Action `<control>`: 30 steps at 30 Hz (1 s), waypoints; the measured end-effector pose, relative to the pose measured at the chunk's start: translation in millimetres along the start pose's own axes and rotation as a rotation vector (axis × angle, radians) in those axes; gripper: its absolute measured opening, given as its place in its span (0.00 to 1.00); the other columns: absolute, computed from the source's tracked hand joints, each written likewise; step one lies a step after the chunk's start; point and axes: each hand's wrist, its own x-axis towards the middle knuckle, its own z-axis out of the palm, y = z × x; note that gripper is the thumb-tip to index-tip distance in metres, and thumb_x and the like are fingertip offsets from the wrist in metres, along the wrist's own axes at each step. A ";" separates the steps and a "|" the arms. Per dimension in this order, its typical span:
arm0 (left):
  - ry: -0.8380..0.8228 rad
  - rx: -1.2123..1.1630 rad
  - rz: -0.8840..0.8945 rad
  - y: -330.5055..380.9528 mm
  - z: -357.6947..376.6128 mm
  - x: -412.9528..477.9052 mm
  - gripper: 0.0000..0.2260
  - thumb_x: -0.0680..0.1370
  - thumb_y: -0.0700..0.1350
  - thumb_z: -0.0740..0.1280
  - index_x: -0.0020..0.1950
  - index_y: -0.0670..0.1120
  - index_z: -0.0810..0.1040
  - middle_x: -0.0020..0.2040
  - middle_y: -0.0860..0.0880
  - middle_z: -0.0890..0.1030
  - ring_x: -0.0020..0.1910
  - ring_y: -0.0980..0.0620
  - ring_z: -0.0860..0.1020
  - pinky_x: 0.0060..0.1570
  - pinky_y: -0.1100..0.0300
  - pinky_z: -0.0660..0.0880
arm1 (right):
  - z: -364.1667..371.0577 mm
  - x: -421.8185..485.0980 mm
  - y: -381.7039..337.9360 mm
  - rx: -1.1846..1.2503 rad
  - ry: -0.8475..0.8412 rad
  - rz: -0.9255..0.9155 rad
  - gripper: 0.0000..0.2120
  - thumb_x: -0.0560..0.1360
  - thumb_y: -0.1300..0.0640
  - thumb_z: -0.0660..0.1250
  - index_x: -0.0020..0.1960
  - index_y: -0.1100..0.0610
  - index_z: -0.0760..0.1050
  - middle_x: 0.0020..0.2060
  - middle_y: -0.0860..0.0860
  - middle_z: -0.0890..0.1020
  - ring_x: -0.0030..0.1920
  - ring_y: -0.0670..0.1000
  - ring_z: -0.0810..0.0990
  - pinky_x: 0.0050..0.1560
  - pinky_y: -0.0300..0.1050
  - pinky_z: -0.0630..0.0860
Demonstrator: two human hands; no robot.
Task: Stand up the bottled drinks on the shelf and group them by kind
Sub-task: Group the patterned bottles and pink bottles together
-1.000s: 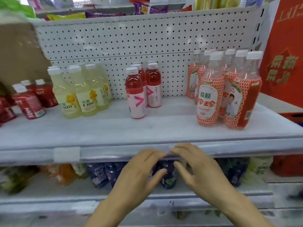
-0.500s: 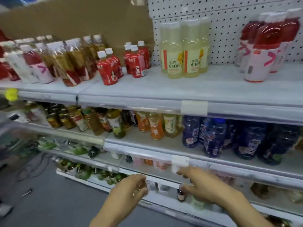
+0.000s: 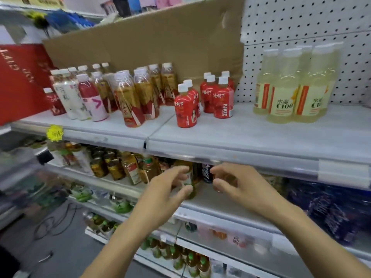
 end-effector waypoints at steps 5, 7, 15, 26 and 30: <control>0.054 -0.096 0.055 -1.1 -37.1 99.7 0.31 0.77 0.52 0.71 0.76 0.57 0.62 0.68 0.59 0.71 0.63 0.60 0.72 0.64 0.56 0.74 | -36.7 86.4 -12.9 0.071 0.249 -0.009 0.13 0.77 0.52 0.70 0.61 0.50 0.79 0.51 0.41 0.81 0.49 0.40 0.79 0.50 0.38 0.77; 0.063 -0.221 -0.006 -3.3 -46.5 140.7 0.36 0.75 0.51 0.74 0.78 0.55 0.57 0.71 0.56 0.68 0.67 0.57 0.70 0.68 0.53 0.71 | -55.6 122.8 -9.0 0.084 0.356 0.048 0.20 0.76 0.54 0.72 0.67 0.52 0.75 0.54 0.43 0.79 0.50 0.41 0.78 0.48 0.31 0.72; -0.186 -0.390 -0.173 -48.3 -33.3 274.4 0.64 0.63 0.44 0.84 0.80 0.53 0.36 0.73 0.52 0.65 0.67 0.55 0.67 0.68 0.58 0.63 | -75.7 240.3 37.9 0.196 0.272 0.408 0.42 0.69 0.63 0.77 0.75 0.51 0.57 0.67 0.54 0.73 0.67 0.57 0.74 0.69 0.60 0.69; -0.133 -0.332 -0.044 -45.3 6.5 324.6 0.64 0.58 0.61 0.82 0.79 0.60 0.39 0.78 0.52 0.58 0.76 0.47 0.62 0.73 0.42 0.65 | -58.9 249.3 41.7 0.200 0.364 0.402 0.38 0.73 0.66 0.70 0.75 0.48 0.58 0.66 0.52 0.72 0.65 0.54 0.73 0.68 0.58 0.70; -0.099 -0.244 0.158 -52.8 -32.4 288.0 0.51 0.69 0.56 0.78 0.80 0.57 0.46 0.72 0.63 0.56 0.72 0.64 0.54 0.73 0.59 0.50 | -48.5 258.7 23.8 0.101 0.614 0.392 0.31 0.74 0.63 0.68 0.73 0.50 0.62 0.67 0.55 0.71 0.69 0.57 0.69 0.70 0.59 0.66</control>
